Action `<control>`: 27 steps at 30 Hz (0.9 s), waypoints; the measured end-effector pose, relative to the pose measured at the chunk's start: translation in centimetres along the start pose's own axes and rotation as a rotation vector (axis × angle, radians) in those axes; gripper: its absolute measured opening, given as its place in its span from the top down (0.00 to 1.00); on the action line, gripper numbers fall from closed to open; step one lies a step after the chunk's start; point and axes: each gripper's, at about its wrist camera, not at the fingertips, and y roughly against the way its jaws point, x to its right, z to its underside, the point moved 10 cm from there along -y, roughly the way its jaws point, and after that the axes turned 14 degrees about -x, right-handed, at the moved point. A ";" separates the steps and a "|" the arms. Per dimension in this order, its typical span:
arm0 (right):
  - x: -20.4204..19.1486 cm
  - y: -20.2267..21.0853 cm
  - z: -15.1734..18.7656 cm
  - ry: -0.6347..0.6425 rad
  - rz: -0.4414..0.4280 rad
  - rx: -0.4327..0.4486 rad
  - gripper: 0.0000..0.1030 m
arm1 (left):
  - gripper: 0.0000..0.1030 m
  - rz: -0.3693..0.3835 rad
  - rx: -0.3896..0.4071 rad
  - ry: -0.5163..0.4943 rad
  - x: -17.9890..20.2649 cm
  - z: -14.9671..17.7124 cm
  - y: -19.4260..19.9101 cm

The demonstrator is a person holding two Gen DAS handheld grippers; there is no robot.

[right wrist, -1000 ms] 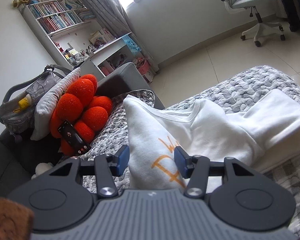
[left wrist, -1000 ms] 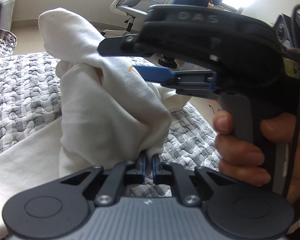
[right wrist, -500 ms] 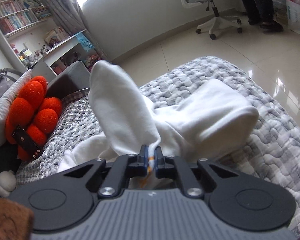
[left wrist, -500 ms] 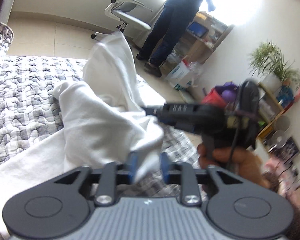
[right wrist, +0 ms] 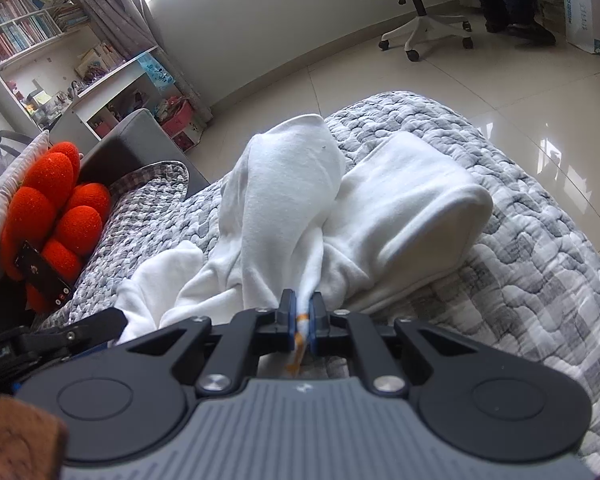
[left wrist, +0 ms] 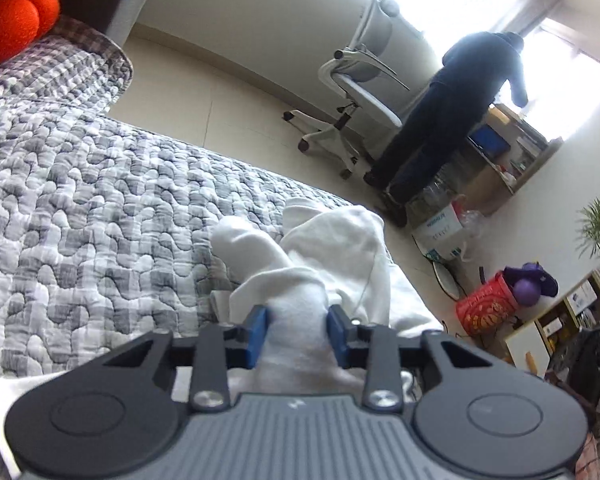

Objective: Fold clothes
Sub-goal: 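Lay the shirt on the bed and open the right tool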

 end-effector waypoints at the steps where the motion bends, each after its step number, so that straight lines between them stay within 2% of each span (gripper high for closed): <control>1: -0.1 0.2 -0.1 -0.001 -0.004 0.008 0.93 | 0.83 -0.015 0.015 0.009 0.1 -0.1 0.1; 3: -0.4 0.5 -0.4 -0.004 -0.013 0.023 0.93 | 0.88 -0.041 0.054 0.008 0.5 -0.3 0.5; 11: -2.3 1.7 -1.4 0.034 -0.035 0.103 0.93 | 0.90 -0.187 0.242 -0.048 1.4 -0.8 5.0; 15: -3.9 1.8 -2.1 0.044 -0.085 0.138 0.93 | 0.91 -0.241 0.338 -0.032 0.4 -1.6 8.0; 22: -8.6 0.3 -2.6 0.127 -0.198 0.140 0.92 | 0.91 -0.353 0.438 0.005 -2.8 -2.7 11.8; 23: -9.3 0.0 -2.5 0.138 -0.212 0.131 0.88 | 0.91 -0.370 0.448 0.017 -3.5 -2.8 12.3; 24: -9.8 -0.3 -2.4 0.145 -0.220 0.123 0.80 | 0.91 -0.384 0.453 0.034 -4.4 -2.9 12.8; 25: -10.3 -0.6 -2.3 0.151 -0.224 0.118 0.77 | 0.91 -0.394 0.455 0.053 -5.2 -2.9 13.2; 27: -10.8 -0.8 -2.2 0.162 -0.210 0.122 0.64 | 0.91 -0.418 0.451 0.089 -6.9 -2.7 14.2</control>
